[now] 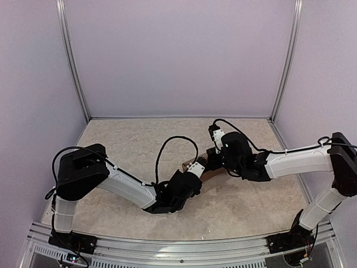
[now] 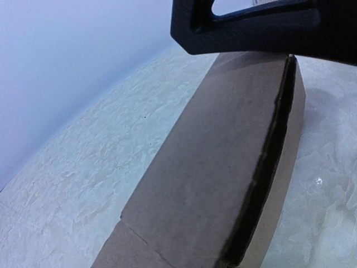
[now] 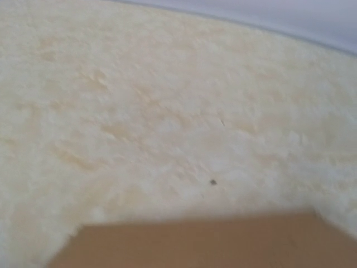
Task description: Fold the paper box
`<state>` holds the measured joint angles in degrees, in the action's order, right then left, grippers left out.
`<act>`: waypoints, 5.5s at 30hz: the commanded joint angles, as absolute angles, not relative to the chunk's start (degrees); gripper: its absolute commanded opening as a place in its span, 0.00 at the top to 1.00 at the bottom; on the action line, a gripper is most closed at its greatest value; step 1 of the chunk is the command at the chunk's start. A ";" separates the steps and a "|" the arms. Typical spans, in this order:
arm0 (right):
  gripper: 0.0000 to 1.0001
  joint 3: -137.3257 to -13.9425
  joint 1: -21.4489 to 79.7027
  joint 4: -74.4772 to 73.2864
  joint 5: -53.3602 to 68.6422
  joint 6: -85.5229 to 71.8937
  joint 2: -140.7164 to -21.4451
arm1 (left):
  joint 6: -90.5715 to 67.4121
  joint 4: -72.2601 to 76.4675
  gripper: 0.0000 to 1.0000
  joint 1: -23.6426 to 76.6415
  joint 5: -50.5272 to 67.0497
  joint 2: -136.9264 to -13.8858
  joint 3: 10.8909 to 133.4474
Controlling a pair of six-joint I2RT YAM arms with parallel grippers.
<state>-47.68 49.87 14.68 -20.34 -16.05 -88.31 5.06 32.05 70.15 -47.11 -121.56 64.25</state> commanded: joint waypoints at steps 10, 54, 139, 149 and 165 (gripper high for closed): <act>0.95 -44.12 47.64 19.03 -16.85 -18.55 -94.04 | 8.89 23.66 0.95 71.25 -44.90 -127.08 66.97; 1.00 -41.50 45.28 21.42 -10.96 -19.78 -100.55 | -1.51 11.17 0.24 64.16 -23.77 -98.59 54.03; 0.62 -55.78 35.33 8.07 14.72 -31.80 -106.55 | -53.47 19.13 0.19 39.14 25.28 -94.67 41.07; 0.63 -49.47 42.06 18.46 1.32 -43.23 -104.77 | -53.86 19.71 0.25 38.15 27.42 -97.49 42.76; 0.63 -47.22 46.19 21.99 -7.03 -47.41 -103.91 | -51.32 18.02 0.53 34.72 29.20 -101.06 44.90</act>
